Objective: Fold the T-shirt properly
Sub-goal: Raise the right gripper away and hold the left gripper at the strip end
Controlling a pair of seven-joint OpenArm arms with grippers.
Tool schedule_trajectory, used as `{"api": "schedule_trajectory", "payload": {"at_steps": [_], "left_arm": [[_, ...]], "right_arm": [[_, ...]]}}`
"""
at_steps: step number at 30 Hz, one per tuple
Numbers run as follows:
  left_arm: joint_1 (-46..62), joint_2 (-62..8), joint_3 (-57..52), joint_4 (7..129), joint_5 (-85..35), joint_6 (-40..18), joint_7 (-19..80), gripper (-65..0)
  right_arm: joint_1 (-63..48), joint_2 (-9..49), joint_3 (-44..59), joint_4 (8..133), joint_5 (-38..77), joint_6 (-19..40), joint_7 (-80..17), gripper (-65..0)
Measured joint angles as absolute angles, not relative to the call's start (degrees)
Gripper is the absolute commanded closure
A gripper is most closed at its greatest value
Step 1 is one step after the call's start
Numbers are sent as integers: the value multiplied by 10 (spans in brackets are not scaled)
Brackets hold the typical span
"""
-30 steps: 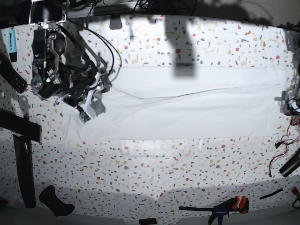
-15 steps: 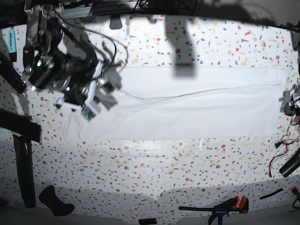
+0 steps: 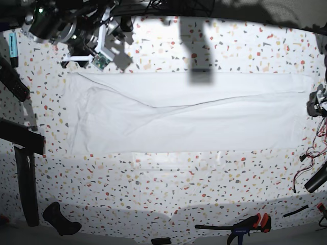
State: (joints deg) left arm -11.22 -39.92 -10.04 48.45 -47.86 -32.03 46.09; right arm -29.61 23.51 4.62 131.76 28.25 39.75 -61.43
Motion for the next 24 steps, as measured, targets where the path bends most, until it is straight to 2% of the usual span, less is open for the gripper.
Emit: {"api": "schedule_trajectory", "payload": {"at_steps": [13, 22, 24], "left_arm": [[-151, -379, -101, 446, -516, -392, 533, -352], [-151, -379, -101, 446, -577, -394, 568, -352], [-151, -379, -101, 446, -577, -394, 568, -329]], "right_arm": [[-308, 235, 46, 1332, 283, 397, -614, -341], [-308, 235, 46, 1332, 283, 397, -614, -341], [-308, 235, 46, 1332, 283, 397, -614, -341]]}}
